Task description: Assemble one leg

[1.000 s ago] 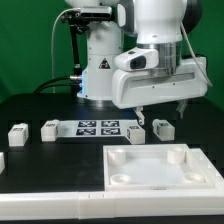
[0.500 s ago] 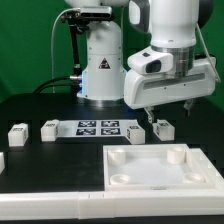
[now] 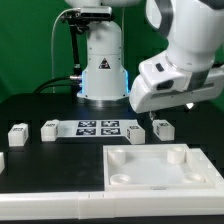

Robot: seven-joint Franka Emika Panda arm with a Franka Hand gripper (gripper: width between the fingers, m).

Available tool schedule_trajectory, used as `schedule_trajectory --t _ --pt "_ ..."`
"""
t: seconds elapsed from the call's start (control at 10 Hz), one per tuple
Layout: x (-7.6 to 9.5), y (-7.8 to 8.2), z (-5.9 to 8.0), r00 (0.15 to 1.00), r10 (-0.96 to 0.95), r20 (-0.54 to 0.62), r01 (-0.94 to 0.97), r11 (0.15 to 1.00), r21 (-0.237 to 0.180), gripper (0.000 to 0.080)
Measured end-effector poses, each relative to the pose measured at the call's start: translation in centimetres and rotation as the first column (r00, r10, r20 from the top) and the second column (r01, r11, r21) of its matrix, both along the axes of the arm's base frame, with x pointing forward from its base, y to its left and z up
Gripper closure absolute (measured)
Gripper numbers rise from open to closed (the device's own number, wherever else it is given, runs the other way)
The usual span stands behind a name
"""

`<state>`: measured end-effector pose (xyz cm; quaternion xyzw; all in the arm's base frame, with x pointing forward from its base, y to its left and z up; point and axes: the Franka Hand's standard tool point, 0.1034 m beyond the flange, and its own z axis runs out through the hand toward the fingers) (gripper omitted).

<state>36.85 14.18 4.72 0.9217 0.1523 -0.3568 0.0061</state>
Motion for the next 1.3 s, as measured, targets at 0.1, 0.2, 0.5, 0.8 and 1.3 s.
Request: schedule_trajectory --t 0.1,0.2,0.5,0.8,1.3 --pt "0.1 0.2 -0.7 0.999 0.0 -0.049 0.0 1.0 -0.006 0.0151" --pt "-0.9 0.0 -0.9 0.988 0.004 -0.156 -0.009 1.0 -0.029 0.0151" --pt "-1.1 0.0 -2.8 0.971 -0.005 -0.24 -0.006 0.999 -0.044 0.0151" --pt "-1.2 -0.3 -3.8 0.975 -0.014 -0.222 0.005 0.999 -0.042 0.0151" --pt "-1.1 -0.2 -4.2 0.979 -0.014 -0.205 0.007 0.999 -0.036 0.0508"
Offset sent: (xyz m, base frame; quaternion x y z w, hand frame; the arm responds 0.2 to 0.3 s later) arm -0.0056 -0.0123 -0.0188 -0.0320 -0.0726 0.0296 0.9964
